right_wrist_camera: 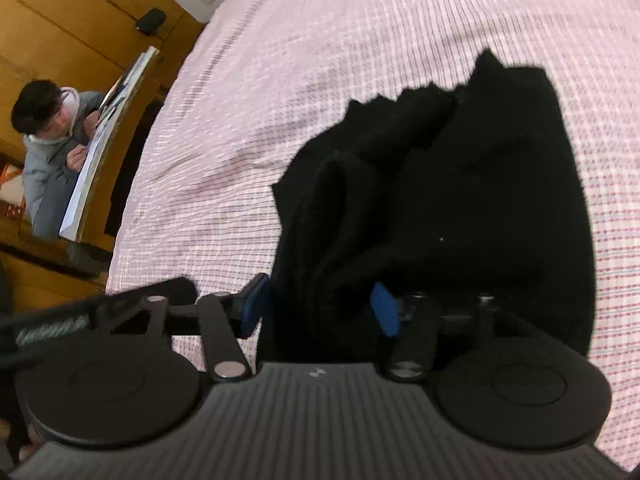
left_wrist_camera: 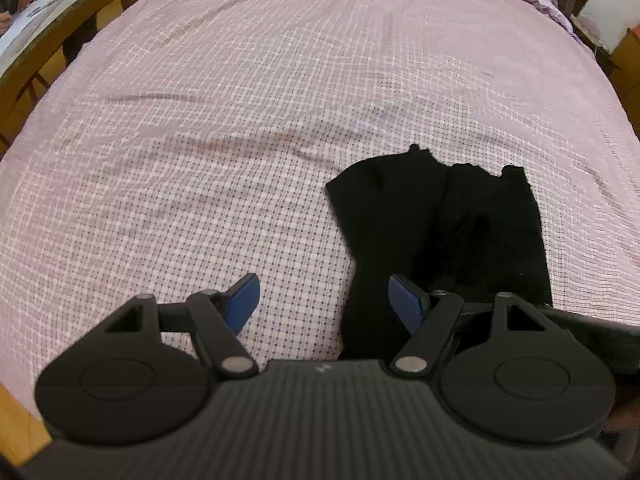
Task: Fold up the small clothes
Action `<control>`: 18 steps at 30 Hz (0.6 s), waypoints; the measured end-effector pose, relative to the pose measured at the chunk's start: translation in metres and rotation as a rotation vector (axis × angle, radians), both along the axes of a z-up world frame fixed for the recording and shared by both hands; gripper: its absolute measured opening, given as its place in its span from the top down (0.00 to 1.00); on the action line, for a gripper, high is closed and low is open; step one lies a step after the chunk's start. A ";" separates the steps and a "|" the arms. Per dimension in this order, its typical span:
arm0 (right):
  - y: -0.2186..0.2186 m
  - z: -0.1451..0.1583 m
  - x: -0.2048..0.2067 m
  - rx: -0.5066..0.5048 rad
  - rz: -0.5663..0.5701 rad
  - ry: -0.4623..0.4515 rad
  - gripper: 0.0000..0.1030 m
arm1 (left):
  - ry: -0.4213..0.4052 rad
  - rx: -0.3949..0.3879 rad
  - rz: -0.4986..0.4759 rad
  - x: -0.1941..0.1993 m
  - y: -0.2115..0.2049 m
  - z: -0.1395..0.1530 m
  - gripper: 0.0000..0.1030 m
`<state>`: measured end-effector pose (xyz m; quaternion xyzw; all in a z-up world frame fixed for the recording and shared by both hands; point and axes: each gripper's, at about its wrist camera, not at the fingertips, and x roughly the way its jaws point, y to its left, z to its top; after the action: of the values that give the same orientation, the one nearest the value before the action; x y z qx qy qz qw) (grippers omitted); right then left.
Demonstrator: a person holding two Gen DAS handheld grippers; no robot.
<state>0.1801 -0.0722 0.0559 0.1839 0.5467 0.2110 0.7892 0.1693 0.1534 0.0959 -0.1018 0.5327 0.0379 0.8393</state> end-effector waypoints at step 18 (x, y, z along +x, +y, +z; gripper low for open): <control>-0.098 0.043 -0.047 -0.072 -0.323 -0.043 0.26 | -0.091 -0.009 -0.355 0.033 -0.076 -0.007 0.29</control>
<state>0.1329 -0.1706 0.0989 0.2362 0.5001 0.0655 0.8305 0.2021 0.0771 0.0892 -0.0116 0.5037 -0.1178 0.8557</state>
